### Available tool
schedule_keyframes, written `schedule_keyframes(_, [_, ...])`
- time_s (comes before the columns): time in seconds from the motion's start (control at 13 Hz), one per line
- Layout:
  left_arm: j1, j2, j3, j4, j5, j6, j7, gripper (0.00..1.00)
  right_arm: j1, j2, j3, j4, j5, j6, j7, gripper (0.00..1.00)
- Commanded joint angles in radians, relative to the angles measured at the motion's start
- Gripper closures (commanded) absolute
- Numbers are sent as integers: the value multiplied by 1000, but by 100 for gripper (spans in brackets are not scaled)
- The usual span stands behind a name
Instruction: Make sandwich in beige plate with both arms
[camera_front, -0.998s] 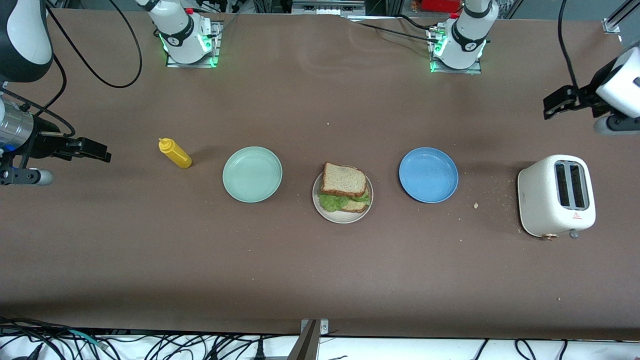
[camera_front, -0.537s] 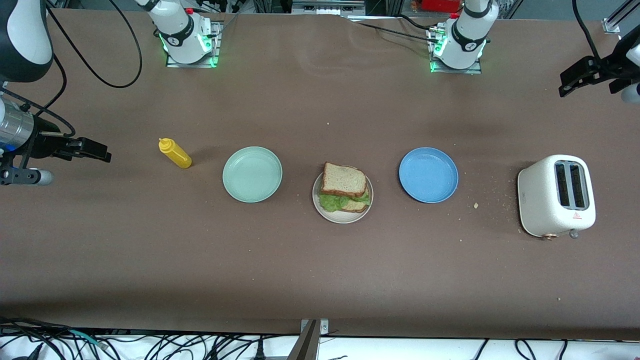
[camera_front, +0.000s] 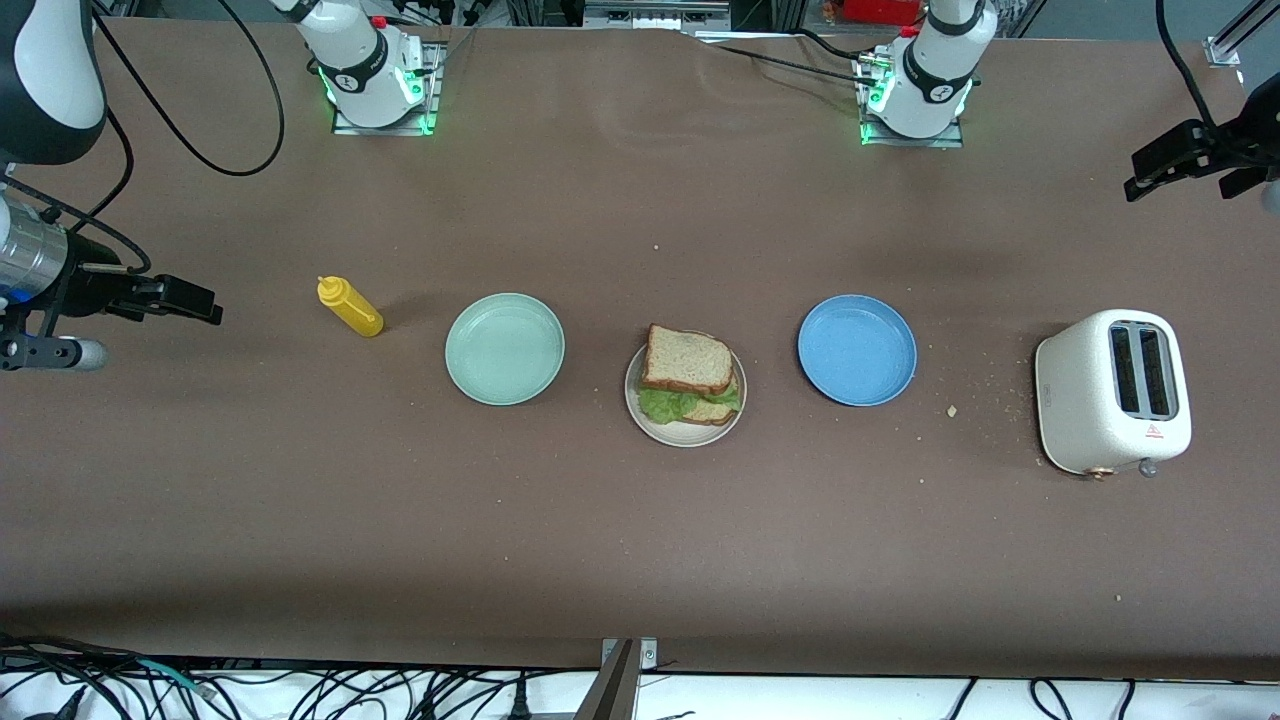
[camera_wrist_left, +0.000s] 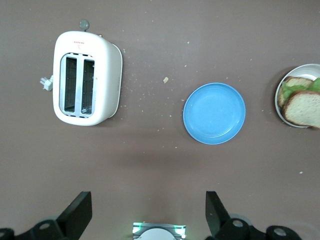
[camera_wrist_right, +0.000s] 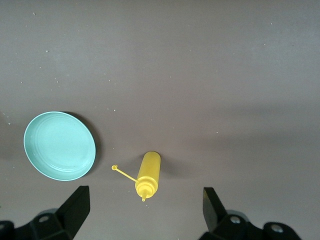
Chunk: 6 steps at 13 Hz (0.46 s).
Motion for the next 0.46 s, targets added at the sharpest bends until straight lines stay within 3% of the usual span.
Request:
schedule_keyframes(0.0, [-16, -41, 23, -33, -29, 24, 19, 0, 0, -4, 4, 6, -8, -11, -8, 0])
schedule_keyframes(0.38, [-22, -43, 7, -20, -9, 45, 18, 0, 0, -4, 2, 7, -8, -14, -10, 0])
